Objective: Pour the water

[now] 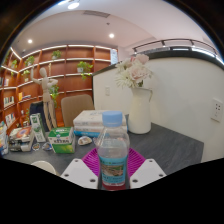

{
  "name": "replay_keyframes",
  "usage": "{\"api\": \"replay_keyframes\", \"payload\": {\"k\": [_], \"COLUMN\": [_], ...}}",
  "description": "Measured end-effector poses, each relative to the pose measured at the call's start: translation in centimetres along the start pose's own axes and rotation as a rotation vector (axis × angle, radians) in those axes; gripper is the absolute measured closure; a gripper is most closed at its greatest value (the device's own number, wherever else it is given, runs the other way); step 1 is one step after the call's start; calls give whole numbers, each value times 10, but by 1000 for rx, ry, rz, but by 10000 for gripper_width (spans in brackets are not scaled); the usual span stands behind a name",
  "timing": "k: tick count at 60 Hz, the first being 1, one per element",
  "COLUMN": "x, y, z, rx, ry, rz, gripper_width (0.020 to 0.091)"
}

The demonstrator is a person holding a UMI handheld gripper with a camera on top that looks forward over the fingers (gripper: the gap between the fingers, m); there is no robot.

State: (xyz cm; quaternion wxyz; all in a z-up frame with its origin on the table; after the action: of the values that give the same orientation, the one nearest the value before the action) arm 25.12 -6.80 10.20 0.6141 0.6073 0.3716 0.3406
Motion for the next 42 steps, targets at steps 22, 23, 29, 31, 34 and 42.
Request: {"api": "replay_keyframes", "payload": {"k": [22,23,29,31,34,42], "x": [-15,-18,-39,-49,-65,-117], "y": [-1,0,6,8,10,29], "z": [-4,-5,-7,-9,-11,-14], "rx": [47,53,67,60,50,24], "ry": [23,29,62,76,89,151], "rz": [-23,-16,4,4,2,19], "gripper_width": [338,328,328,326,328,328]}}
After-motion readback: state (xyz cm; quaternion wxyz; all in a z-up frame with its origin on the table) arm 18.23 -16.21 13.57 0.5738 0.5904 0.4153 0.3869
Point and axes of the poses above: the point between the fingertips, and its own axes, seen from behind it with the camera up: z to the right, y up, x forward, the way the camera looks, the point moved 9 cm from there along -x, backward, against the way the camera looks, and after that the axes turned 13 degrees about z, right-handed, at the moved point
